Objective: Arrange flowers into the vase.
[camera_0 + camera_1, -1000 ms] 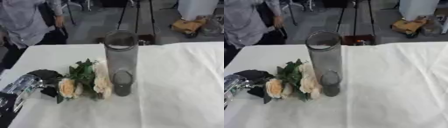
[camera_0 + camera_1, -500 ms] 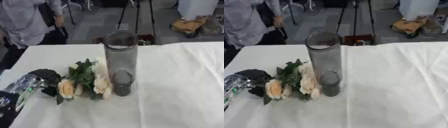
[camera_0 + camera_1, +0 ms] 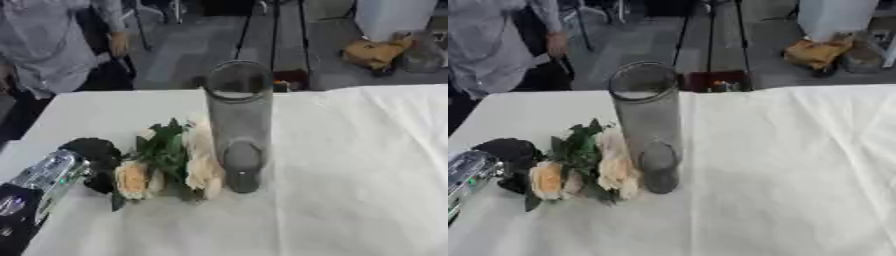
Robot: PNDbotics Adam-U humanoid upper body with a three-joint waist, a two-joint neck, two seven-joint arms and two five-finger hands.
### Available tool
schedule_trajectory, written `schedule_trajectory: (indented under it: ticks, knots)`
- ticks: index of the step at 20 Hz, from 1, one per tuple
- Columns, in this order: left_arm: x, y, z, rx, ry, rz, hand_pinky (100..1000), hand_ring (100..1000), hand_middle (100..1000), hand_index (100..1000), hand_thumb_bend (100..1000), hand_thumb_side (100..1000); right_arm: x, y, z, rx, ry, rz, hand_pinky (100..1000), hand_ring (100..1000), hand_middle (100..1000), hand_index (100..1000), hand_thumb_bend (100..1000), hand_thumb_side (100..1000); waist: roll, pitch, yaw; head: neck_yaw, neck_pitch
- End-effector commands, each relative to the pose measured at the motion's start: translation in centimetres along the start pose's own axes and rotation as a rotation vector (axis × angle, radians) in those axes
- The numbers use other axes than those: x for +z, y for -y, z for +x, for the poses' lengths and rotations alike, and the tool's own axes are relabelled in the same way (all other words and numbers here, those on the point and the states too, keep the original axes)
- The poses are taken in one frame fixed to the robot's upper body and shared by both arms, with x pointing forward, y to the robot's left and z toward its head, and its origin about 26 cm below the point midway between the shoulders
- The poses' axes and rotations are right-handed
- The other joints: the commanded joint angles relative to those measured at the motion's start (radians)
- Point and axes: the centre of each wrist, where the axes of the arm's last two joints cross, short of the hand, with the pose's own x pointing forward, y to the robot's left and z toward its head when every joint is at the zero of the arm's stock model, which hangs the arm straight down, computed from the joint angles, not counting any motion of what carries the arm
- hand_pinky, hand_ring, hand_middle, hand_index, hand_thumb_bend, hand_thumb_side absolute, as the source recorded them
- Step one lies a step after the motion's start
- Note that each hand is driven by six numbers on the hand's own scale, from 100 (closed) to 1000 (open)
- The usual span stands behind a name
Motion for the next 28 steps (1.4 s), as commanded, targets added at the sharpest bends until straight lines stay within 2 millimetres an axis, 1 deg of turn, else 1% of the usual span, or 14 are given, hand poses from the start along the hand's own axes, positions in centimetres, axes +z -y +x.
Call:
schedule_trajectory:
  ticks: [1,4,5,6,7,8,10,11,12,15,21,22,26,28]
  knots:
    - [-0.25,0.42,-0.73,-0.006,-0.031,0.0,464,595,637,740,100,517,-0.87,0.41,0.34,-0.004,0.035,-0.005,890,1000,836,898,100,1000,-0.006,-0.01,-0.002,0.002,-0.015]
    - [-0.45,0.6,-0.76,0.011,-0.042,0.017,417,524,583,690,100,541,-0.83,0.42,0.34,-0.003,0.034,-0.005,891,1000,836,898,100,1000,-0.007,-0.009,-0.004,0.003,-0.016]
    - [-0.5,0.62,-0.78,0.018,-0.044,0.023,380,478,543,661,100,554,-0.81,0.43,0.33,-0.002,0.033,-0.005,891,1000,835,898,100,1000,-0.007,-0.009,-0.004,0.003,-0.015]
    - [-0.52,0.6,-0.81,0.024,-0.046,0.03,365,461,527,647,100,558,-0.8,0.44,0.33,-0.001,0.033,-0.004,891,1000,835,898,100,1000,-0.007,-0.009,-0.004,0.003,-0.014]
    - [-0.53,0.57,-0.82,0.028,-0.046,0.036,340,419,492,608,100,563,-0.78,0.45,0.33,0.0,0.032,-0.004,891,1000,835,898,100,1000,-0.007,-0.009,-0.004,0.003,-0.013]
    - [-0.54,0.55,-0.83,0.03,-0.046,0.04,337,405,482,596,100,563,-0.78,0.44,0.33,0.0,0.032,-0.005,891,1000,835,898,100,1000,-0.007,-0.009,-0.004,0.003,-0.013]
    - [-0.54,0.52,-0.86,0.032,-0.042,0.042,307,342,435,550,100,552,-0.76,0.44,0.32,0.001,0.031,-0.006,892,1000,835,898,100,1000,-0.006,-0.01,-0.004,0.003,-0.012]
    - [-0.54,0.52,-0.89,0.032,-0.04,0.042,282,301,401,510,100,533,-0.75,0.45,0.32,0.001,0.03,-0.006,892,1000,835,898,100,1000,-0.005,-0.01,-0.004,0.003,-0.012]
    - [-0.54,0.54,-0.94,0.032,-0.038,0.038,273,284,385,489,100,526,-0.74,0.46,0.32,0.001,0.03,-0.007,892,1000,835,898,100,1000,-0.005,-0.011,-0.004,0.003,-0.011]
    - [-0.53,0.57,-1.06,0.036,-0.029,0.028,174,178,300,411,100,507,-0.71,0.49,0.3,0.003,0.029,-0.011,891,1000,834,898,100,1000,-0.004,-0.01,-0.004,0.003,-0.01]
    - [-0.6,0.8,-1.12,0.036,-0.018,0.025,114,115,240,324,100,501,-0.65,0.51,0.29,0.005,0.028,-0.016,891,1000,833,898,100,1000,-0.005,-0.008,-0.006,0.004,-0.009]
    - [-0.6,0.79,-1.16,0.035,-0.018,0.029,100,100,226,309,100,517,-0.64,0.5,0.29,0.004,0.028,-0.016,891,1000,833,898,100,1000,-0.005,-0.008,-0.006,0.004,-0.008]
    - [-0.49,0.71,-1.37,0.041,-0.021,0.058,100,100,107,201,100,600,-0.58,0.5,0.28,0.004,0.026,-0.016,891,1000,833,898,100,1000,-0.005,-0.01,-0.003,0.002,-0.005]
    - [-0.36,0.66,-1.48,0.051,-0.017,0.086,100,100,100,175,100,661,-0.54,0.51,0.28,0.005,0.024,-0.016,891,1000,833,898,100,1000,-0.004,-0.011,-0.002,0.001,-0.005]
